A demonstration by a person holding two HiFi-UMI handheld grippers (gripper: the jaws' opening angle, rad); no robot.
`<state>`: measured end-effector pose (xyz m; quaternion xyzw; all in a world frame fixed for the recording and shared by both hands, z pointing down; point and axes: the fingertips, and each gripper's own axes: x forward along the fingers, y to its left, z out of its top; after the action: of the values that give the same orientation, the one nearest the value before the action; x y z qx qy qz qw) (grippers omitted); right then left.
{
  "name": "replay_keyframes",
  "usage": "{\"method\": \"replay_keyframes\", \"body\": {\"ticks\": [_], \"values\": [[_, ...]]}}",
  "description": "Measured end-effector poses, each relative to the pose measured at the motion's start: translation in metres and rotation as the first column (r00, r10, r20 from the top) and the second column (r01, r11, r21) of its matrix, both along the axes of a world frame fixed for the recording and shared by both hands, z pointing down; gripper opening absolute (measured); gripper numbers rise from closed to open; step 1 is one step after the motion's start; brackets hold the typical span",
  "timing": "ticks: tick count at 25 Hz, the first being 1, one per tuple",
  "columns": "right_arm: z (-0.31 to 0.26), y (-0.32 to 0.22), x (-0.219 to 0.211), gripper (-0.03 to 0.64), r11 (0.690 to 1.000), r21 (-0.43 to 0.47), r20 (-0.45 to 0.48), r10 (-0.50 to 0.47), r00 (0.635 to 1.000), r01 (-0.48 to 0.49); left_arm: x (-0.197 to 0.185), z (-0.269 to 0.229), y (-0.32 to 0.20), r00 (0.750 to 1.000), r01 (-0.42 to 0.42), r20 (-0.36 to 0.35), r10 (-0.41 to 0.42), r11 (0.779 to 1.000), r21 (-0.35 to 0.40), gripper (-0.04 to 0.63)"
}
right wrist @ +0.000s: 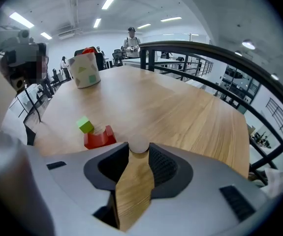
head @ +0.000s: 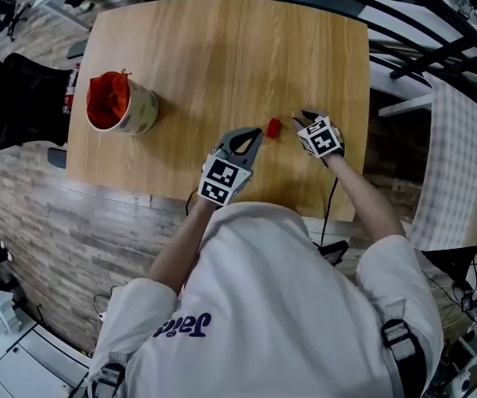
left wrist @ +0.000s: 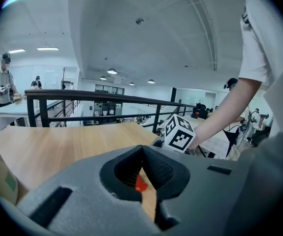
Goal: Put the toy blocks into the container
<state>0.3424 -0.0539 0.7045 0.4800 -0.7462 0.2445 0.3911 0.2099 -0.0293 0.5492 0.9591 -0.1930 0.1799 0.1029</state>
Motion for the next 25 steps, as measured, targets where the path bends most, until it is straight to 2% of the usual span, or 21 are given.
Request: {"method": "replay_keyframes", "body": {"ticks": [5,10,14,19,25], "values": [[-0.046,-0.018,-0.005,0.133,0.995,0.048,-0.018,-0.084,0.996,0.085,-0.014,-0.011,-0.013,0.998,0.054,-0.037,-0.053,0.998,0.013,0.008],[-0.091,-0.037,-0.039,0.133,0.975,0.089,-0.027,-0.201,0.979,0.203,-0.049,-0.023,-0.030,0.991,0.117,-0.067,-0.117,0.993,0.001,0.008],[-0.129,-0.064,-0.080,0.133,0.936,0.114,-0.039,-0.332,0.943,0.334,-0.084,-0.033,-0.051,0.978,0.193,-0.079,-0.192,0.981,0.009,0.008],[-0.171,-0.092,-0.149,0.133,0.877,0.169,-0.005,-0.456,0.890,0.450,-0.135,-0.040,-0.069,0.957,0.280,-0.083,-0.278,0.960,0.009,0.008],[-0.196,-0.122,-0.230,0.133,0.803,0.177,0.030,-0.582,0.812,0.569,-0.180,-0.041,-0.087,0.940,0.336,-0.068,-0.334,0.941,0.027,0.008]]}}
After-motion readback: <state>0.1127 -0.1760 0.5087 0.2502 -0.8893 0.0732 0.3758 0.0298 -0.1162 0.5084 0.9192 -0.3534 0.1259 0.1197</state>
